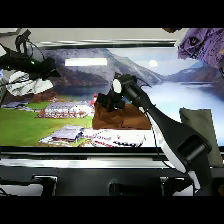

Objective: Fold the clothes and pants, and hang the long-sleeved shirts on hangers.

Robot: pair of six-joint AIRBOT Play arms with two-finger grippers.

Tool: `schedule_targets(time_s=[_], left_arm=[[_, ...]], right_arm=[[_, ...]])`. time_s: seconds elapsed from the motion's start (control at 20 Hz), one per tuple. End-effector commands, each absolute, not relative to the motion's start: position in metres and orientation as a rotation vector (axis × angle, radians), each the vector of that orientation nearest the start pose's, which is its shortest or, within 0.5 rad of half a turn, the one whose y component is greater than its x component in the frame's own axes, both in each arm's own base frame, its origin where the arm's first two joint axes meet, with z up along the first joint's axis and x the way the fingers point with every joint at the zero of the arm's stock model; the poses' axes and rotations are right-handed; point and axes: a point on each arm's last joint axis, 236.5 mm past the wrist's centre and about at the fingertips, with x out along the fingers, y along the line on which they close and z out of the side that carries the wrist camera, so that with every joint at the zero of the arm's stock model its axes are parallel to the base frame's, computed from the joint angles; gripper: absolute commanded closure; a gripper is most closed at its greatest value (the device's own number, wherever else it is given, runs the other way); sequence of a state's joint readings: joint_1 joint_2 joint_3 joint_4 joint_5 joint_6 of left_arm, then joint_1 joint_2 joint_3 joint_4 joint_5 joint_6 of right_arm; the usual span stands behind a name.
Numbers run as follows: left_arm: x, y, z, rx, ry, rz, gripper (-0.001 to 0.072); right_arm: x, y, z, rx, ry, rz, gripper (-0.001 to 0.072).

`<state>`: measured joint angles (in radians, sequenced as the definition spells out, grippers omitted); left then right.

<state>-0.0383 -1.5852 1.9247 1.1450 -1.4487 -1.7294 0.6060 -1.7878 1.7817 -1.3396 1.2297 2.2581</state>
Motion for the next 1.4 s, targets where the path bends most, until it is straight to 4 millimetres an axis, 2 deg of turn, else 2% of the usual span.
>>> schedule_targets(time_s=[0.0, 0.1, 0.2, 0.25, 0.35, 0.45, 0.55, 0.6, 0.7, 0.75, 0.85, 1.0, 1.1, 1.35], left_arm=[[0.473, -0.114, 0.153, -0.399, 1.129, -0.295, 0.0691], [0.474, -0.114, 0.154, -0.4, 1.129, -0.295, 0.0691], [0.473, -0.114, 0.153, -0.4, 1.129, -0.295, 0.0691], [0.474, -0.114, 0.154, -0.4, 1.129, -0.295, 0.0691], [0.473, -0.114, 0.154, -0.4, 1.129, -0.295, 0.0691], [0.473, -0.114, 0.154, -0.4, 1.129, -0.295, 0.0691], [0.474, -0.114, 0.154, -0.4, 1.128, -0.295, 0.0691], [0.474, -0.114, 0.154, -0.4, 1.128, -0.294, 0.069], [0.474, -0.114, 0.154, -0.4, 1.128, -0.295, 0.069], [0.474, -0.113, 0.154, -0.401, 1.128, -0.293, 0.069], [0.474, -0.112, 0.154, -0.403, 1.127, -0.291, 0.069], [0.475, -0.11, 0.154, -0.405, 1.127, -0.287, 0.069], [0.475, -0.108, 0.154, -0.407, 1.126, -0.284, 0.069], [0.475, -0.106, 0.154, -0.41, 1.125, -0.281, 0.069]], right_arm=[[0.389, 0.362, 0.005, 0.401, 1.45, 0.327, 0.0332], [0.382, 0.362, 0.02, 0.386, 1.447, 0.373, 0.0131], [0.391, 0.346, 0.051, 0.37, 1.376, 0.409, 0.0127], [0.401, 0.327, 0.07, 0.385, 1.336, 0.404, 0.0124], [0.424, 0.271, 0.107, 0.398, 1.251, 0.386, 0.0126], [0.439, 0.198, 0.13, 0.39, 1.199, 0.346, 0.0141], [0.445, 0.127, 0.137, 0.408, 1.198, 0.313, 0.0159], [0.445, 0.099, 0.135, 0.433, 1.205, 0.315, 0.0153], [0.439, 0.052, 0.116, 0.549, 1.246, 0.334, 0.0153], [0.433, 0.037, 0.101, 0.627, 1.271, 0.359, 0.0153], [0.419, 0.023, 0.064, 0.765, 1.315, 0.408, 0.0153], [0.398, 0.023, 0.0, 0.858, 1.377, 0.418, 0.0154], [0.393, 0.035, -0.035, 0.895, 1.381, 0.425, 0.0155], [0.389, 0.059, -0.083, 0.947, 1.413, 0.456, 0.0164]])
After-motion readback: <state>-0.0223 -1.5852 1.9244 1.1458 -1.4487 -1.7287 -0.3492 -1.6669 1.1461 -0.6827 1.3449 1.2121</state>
